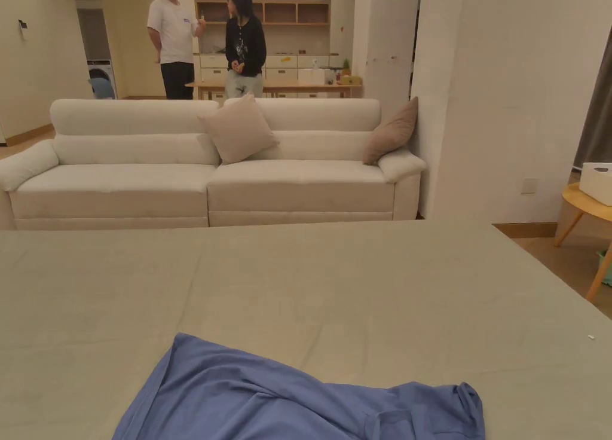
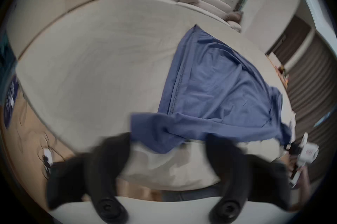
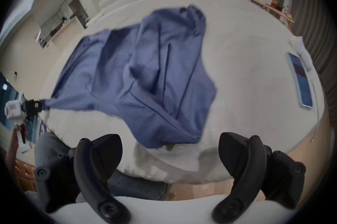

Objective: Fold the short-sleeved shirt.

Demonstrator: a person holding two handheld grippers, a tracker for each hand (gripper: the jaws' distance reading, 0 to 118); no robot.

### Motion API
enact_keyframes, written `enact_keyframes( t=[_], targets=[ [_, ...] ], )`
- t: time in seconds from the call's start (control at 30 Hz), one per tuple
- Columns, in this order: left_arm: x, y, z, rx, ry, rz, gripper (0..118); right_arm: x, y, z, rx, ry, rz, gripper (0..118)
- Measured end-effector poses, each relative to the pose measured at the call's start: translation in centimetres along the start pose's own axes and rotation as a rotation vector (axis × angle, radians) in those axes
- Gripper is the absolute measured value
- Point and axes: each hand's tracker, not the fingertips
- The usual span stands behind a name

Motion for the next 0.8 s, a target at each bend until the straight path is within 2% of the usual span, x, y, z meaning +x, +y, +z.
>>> enact_keyframes(
  t=[0.07,0.1,0.17,0.27,0.33,0.37,0.4,0.43,0.47,0.5,0.53,0.6,0.67,0.77,0.8],
  targets=[
    [-0.5,0.5,2.7,0.113,-0.093,0.091,111,1.3,1.1,4.3,0.120,0.039,-0.095,110],
    [-0.5,1.1,4.3,0.180,-0.138,0.098,111,1.4,2.0,6.6,0.212,0.040,-0.117,110],
    [0.5,2.5,7.8,0.301,-0.141,0.125,111,0.9,3.7,11.3,0.408,0.016,-0.105,115],
    [3.5,3.8,13.2,0.456,-0.112,0.016,109,-0.6,5.1,17.2,0.613,-0.029,-0.096,117],
    [6.8,3.2,17.2,0.545,-0.080,-0.135,105,-1.7,5.4,20.6,0.669,0.019,-0.116,116],
    [7.8,2.7,18.3,0.631,-0.047,-0.195,76,-2.3,5.2,21.7,0.705,0.005,-0.127,107],
    [8.9,2.4,19.0,0.690,0.009,-0.243,37,-3.1,4.9,22.6,0.752,-0.011,-0.130,90],
    [9.7,2.6,19.1,0.677,0.067,-0.266,0,-3.5,4.5,23.0,0.792,-0.015,-0.104,57],
    [10.0,2.9,19.2,0.689,0.074,-0.273,0,-3.9,4.5,23.2,0.802,-0.021,-0.087,5],
    [10.2,3.3,18.9,0.653,-0.006,-0.278,0,-4.5,4.9,23.5,0.806,-0.037,-0.076,0],
    [10.5,4.0,18.5,0.621,-0.059,-0.256,0,-4.9,5.1,23.3,0.774,-0.054,-0.077,0],
    [10.6,5.9,16.5,0.573,-0.121,-0.222,0,-5.5,5.9,22.5,0.747,-0.066,-0.026,0],
    [11.4,8.2,13.8,0.539,-0.141,-0.225,0,-5.9,7.0,21.3,0.719,-0.071,-0.012,0],
    [11.9,13.0,8.3,0.461,-0.155,-0.228,0,-6.3,8.7,19.2,0.689,-0.042,-0.042,0],
    [12.3,14.8,6.4,0.434,-0.159,-0.210,0,-3.0,8.6,17.0,0.673,-0.005,-0.073,0]
  ],
)
